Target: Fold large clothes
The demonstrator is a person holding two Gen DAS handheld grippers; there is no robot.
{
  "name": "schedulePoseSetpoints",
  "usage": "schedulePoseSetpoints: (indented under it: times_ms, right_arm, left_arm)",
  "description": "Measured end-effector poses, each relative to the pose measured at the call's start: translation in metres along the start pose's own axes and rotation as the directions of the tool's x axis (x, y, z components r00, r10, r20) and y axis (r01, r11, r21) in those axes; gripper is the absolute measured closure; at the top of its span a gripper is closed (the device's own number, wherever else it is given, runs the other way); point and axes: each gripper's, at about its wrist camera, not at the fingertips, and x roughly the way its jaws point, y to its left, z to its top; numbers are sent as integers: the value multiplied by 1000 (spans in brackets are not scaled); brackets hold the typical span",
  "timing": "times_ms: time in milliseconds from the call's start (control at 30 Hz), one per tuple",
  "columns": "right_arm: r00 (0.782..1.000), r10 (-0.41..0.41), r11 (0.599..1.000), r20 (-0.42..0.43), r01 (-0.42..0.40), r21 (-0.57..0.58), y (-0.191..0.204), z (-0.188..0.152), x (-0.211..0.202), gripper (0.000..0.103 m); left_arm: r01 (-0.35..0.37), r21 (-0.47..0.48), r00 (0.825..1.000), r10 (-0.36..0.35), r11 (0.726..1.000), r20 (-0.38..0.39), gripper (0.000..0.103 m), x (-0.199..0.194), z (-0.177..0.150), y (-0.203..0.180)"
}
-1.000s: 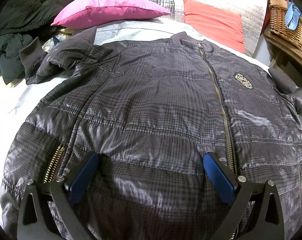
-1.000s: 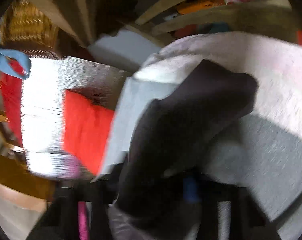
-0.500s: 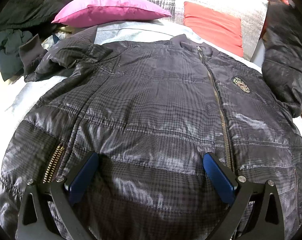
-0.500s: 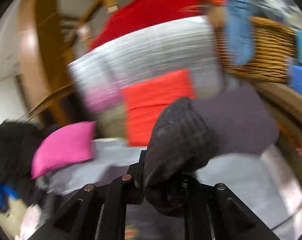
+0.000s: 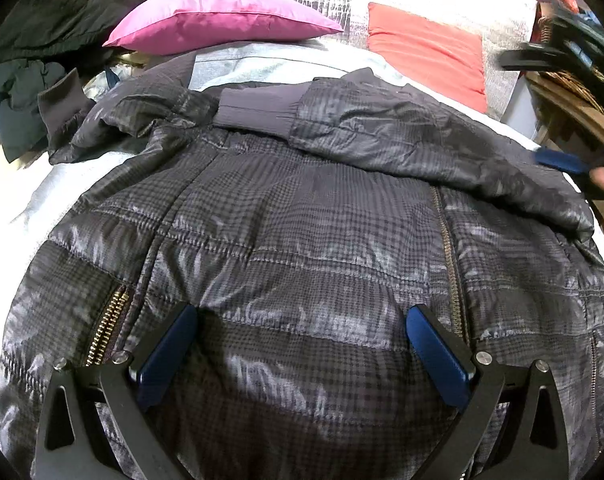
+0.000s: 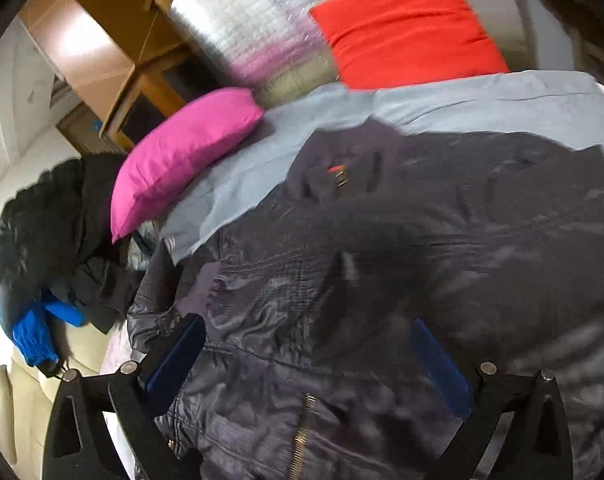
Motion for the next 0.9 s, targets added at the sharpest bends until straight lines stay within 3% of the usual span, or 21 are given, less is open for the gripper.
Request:
schedulePoseSetpoints:
  times_ms: [133, 300, 467, 567, 700, 800, 900]
  right_arm:
    - [996, -5, 994, 91, -5, 105, -44, 15, -28, 0]
    - [987, -163, 968, 4, 159, 196, -111, 13, -10, 0]
    - [994, -76, 976, 79, 58, 211, -107, 11, -28, 0]
    - [992, 0, 991, 123, -16, 134, -89, -1, -45, 0]
    - [997, -17, 997, 75, 11, 77, -91, -20, -31, 0]
    - [995, 4, 994, 96, -14, 109, -101, -23, -27, 0]
    - [996, 12, 995, 93, -21, 96, -101, -23, -26, 0]
  left_arm:
    - [-7, 4, 1000, 7, 1000, -2, 0, 2, 0, -4]
    - [-11, 7, 1000, 11, 1000, -5, 0, 2, 1, -9]
    - [0, -4, 998, 0, 1000, -55, 0, -3, 9, -5]
    - [137, -115, 983, -149, 984, -109, 0, -15, 34, 11]
    - [211, -290, 964, -247, 933, -95, 0, -12, 82, 37]
    - [200, -343, 965, -244, 918, -92, 0, 13, 118, 45]
    - [113, -341, 983, -155, 933, -99, 0, 50, 149, 45]
